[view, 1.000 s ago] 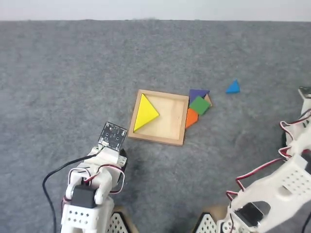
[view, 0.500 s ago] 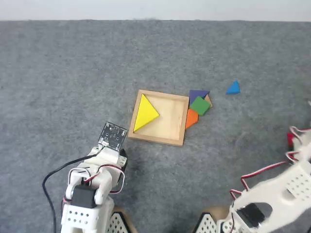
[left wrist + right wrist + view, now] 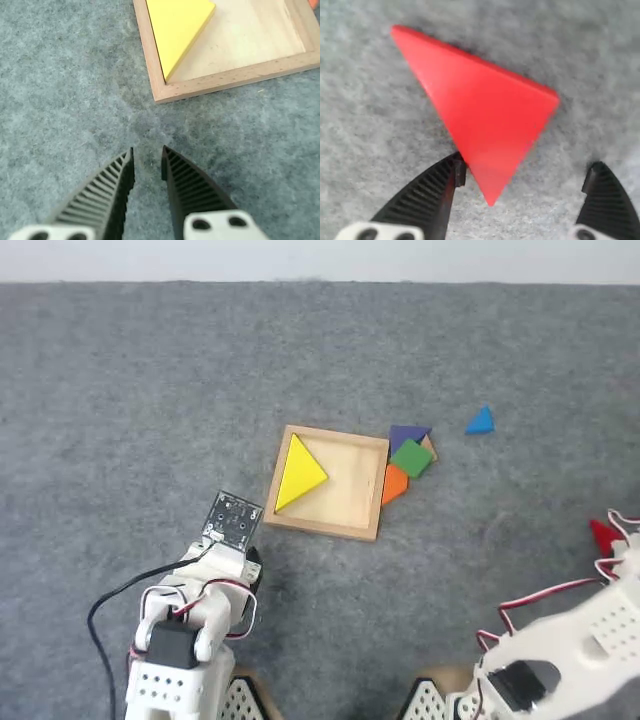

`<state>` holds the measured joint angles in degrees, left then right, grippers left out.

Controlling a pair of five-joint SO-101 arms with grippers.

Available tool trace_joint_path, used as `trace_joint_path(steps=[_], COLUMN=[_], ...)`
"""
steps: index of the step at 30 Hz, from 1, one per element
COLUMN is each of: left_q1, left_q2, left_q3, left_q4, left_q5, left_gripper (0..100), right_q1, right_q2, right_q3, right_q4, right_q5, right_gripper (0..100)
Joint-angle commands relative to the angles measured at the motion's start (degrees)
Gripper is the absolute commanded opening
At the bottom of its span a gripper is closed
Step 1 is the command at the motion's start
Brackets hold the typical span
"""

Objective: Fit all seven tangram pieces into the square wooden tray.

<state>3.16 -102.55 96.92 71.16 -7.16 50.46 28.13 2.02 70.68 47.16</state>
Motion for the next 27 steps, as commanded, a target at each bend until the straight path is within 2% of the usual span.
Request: trace_joint_path(steps=[1, 12, 23, 27], left_q1=[0.1, 0.1, 0.1, 0.1], left_q2=[-0.1, -0.1, -0.1, -0.1], left_q3=[-0.4, -0.4, -0.4, -0.4], left_q4=[0.3, 0.3, 0.3, 0.3], left_q5=[0.4, 0.4, 0.4, 0.4], left_gripper=[9, 9, 9, 9], right_q1=[-4.6, -10.2, -3.9, -3.8], right_q2=[-1.2, -1.3, -1.5, -1.3], right_q3=[-4.2, -9.9, -9.9, -10.0], right_q4=[0.3, -1.3, 5.0, 4.5], right_q5=[3.8, 10.3, 10.4, 10.5], right_gripper=[35.4, 35.2, 35.1, 35.1])
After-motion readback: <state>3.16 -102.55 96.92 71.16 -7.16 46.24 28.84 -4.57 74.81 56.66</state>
